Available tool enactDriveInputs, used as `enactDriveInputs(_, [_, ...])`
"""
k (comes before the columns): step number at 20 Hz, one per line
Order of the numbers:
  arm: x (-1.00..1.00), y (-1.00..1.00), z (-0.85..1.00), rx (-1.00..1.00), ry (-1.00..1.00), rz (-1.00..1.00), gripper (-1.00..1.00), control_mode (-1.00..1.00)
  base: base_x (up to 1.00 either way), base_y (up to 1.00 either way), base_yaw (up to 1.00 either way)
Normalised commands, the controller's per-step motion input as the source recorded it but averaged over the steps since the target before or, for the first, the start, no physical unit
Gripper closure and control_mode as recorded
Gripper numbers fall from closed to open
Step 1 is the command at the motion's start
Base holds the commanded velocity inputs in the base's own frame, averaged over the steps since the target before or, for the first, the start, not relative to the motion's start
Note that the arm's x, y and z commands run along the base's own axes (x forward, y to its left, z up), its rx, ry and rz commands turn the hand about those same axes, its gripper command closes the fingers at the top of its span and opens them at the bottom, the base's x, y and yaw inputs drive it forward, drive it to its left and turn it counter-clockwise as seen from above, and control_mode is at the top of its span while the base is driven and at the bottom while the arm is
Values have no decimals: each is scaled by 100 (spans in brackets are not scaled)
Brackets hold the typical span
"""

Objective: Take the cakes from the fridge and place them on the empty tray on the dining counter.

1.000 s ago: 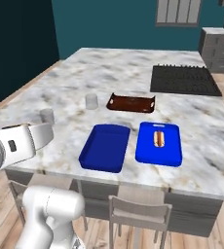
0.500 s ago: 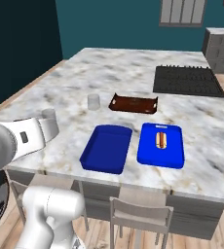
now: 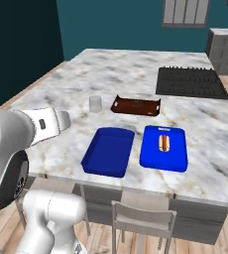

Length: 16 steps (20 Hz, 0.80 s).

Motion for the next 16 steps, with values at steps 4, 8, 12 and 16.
enactDriveInputs(4, [28, 0, -51, 0, 7, 0, 100, -100, 0, 0, 0])
enactDriveInputs(8, [25, -21, -73, -1, 15, 0, 100, -100, 0, 0, 0])
enactDriveInputs(12, [21, -9, -47, 7, 23, -5, 100, -100, 0, 0, 0])
enactDriveInputs(16, [22, -6, -28, 16, 27, -7, 100, -100, 0, 0, 0])
